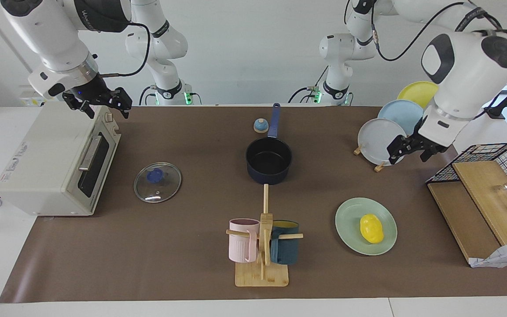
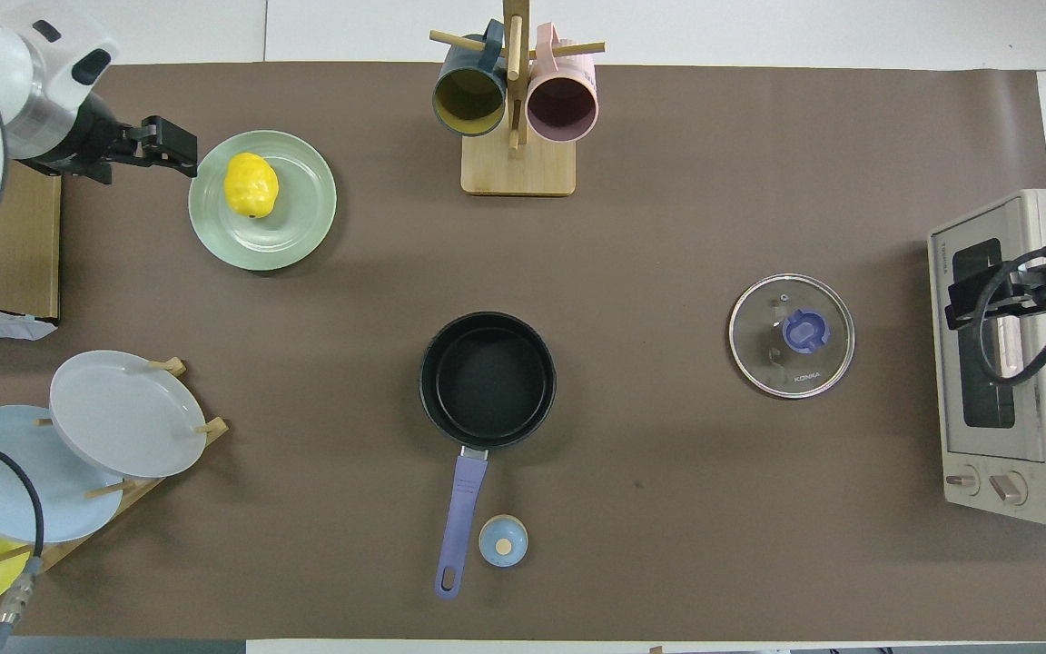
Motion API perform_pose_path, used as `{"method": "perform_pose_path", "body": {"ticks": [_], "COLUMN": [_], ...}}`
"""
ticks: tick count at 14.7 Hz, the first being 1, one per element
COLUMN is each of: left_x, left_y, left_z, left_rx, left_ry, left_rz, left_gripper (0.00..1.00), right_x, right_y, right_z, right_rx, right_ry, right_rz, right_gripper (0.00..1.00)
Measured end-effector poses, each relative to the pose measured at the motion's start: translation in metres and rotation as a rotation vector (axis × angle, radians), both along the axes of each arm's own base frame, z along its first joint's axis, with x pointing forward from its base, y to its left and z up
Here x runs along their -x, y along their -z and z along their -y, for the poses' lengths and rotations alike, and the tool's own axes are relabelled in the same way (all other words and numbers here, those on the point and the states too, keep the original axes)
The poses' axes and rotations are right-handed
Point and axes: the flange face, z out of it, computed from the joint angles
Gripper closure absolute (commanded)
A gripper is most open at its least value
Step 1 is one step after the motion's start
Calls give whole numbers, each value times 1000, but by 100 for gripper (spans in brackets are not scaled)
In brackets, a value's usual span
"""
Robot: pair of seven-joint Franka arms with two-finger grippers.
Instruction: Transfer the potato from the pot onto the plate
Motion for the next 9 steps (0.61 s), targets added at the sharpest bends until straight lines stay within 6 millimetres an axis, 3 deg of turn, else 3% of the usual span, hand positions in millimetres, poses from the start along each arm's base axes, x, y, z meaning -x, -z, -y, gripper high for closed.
{"method": "perform_pose_path", "body": {"ticks": [2,4,9], "left_x": [24,42,66], "left_y": [-22,-29,3], "left_z": [-4,-5,-4], "left_rx": [-4,-8,-15], "left_ry": [19,25,33], "left_rz": [-29,-54,-86], "left_gripper": [0,0,0], "right_x": [0,0,0], "right_y": [-1,-1,-3], "right_z": [-2,-2,-2], "right_rx": [0,0,0], "right_ry": [-3,-4,-4], "right_rz": [1,2,6], "right_gripper": [0,0,0]}}
